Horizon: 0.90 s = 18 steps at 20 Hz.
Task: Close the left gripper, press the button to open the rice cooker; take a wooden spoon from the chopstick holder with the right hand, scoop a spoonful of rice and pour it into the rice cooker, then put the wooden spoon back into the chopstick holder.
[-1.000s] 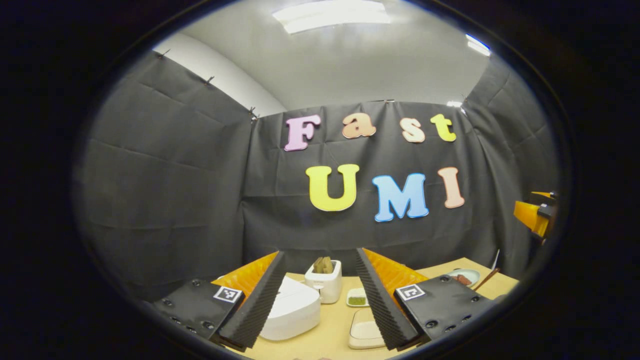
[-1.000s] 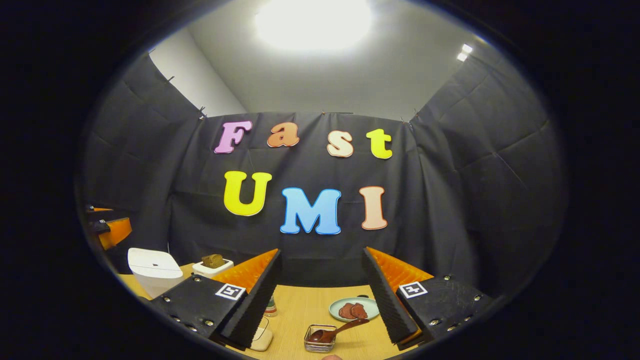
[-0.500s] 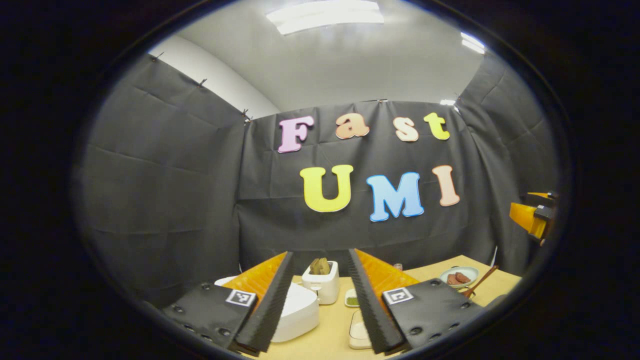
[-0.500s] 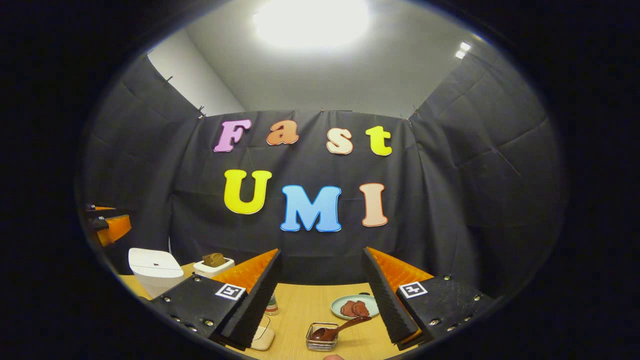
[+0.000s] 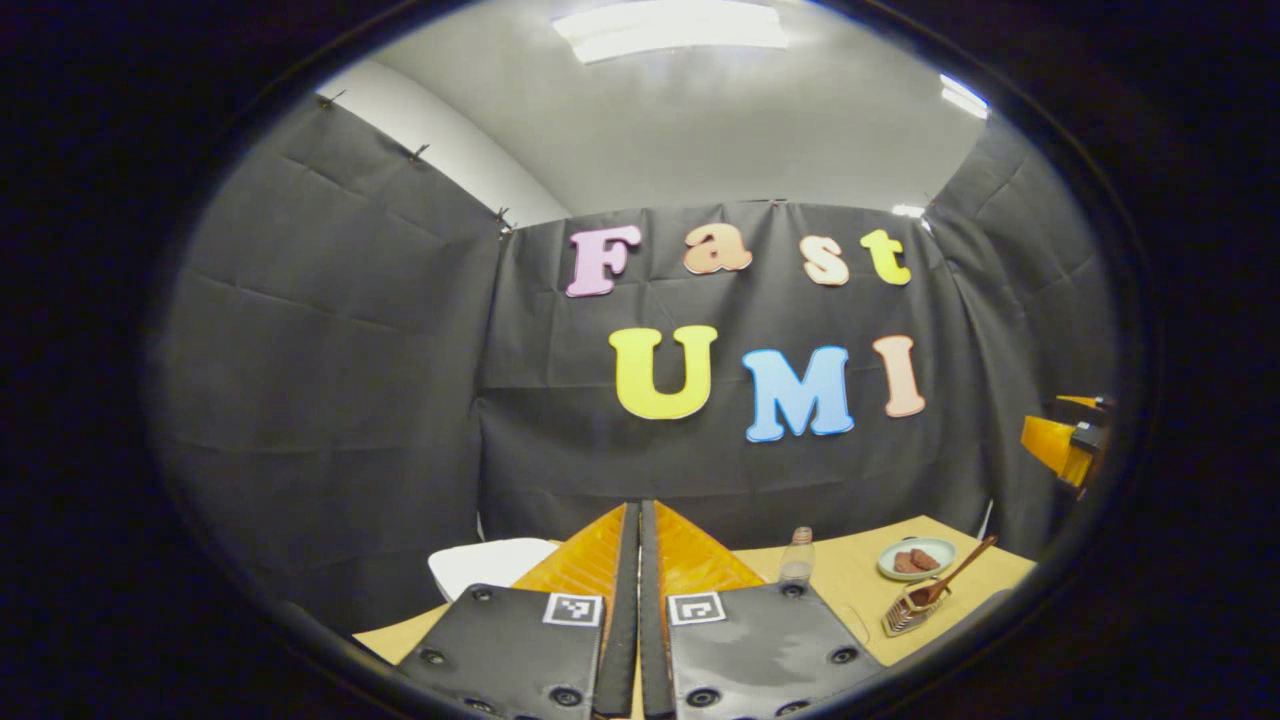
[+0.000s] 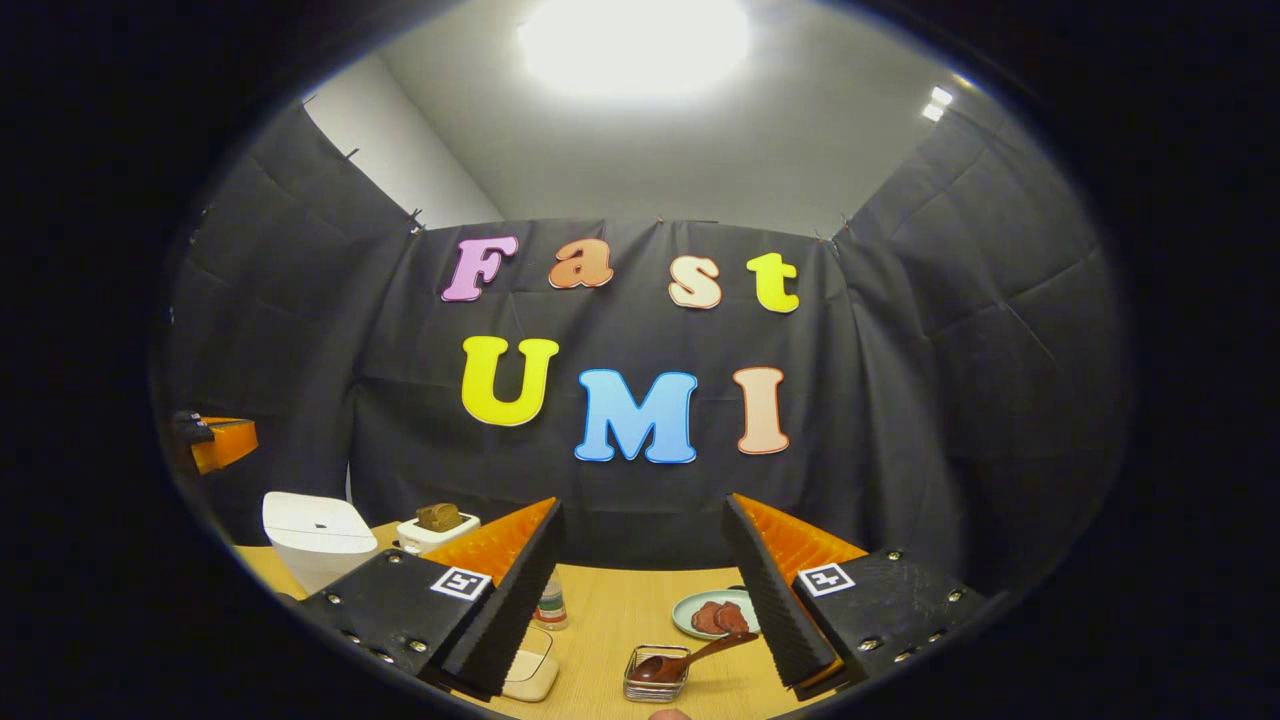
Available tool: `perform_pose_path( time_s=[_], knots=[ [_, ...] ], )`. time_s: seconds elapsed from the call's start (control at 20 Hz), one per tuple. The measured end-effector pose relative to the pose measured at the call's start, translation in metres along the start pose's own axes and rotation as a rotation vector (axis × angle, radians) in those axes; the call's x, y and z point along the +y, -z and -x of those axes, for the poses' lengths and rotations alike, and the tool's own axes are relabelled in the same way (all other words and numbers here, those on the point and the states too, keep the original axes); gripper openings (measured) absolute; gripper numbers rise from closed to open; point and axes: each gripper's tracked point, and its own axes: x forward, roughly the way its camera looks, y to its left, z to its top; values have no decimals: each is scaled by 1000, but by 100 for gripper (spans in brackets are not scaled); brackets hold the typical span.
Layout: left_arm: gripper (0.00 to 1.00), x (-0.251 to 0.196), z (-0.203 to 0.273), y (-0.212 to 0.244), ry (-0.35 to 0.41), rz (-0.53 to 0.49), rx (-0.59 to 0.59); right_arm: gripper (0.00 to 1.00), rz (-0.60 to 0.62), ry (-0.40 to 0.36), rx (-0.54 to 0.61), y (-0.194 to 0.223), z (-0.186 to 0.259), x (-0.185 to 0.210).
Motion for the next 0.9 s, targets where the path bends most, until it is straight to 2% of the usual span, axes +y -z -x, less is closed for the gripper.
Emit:
perform_pose_path(
  time_s=[0.2,0.5,0.9],
  knots=[
    [9,15,-2,1,1,8,15,96,4,-2,5,1,1,9],
    [9,55,-43,20,-15,18,55,95,22,30,18,5,8,18],
    [9,96,-91,76,-3,50,159,96,54,92,38,6,15,25]
  ],
)
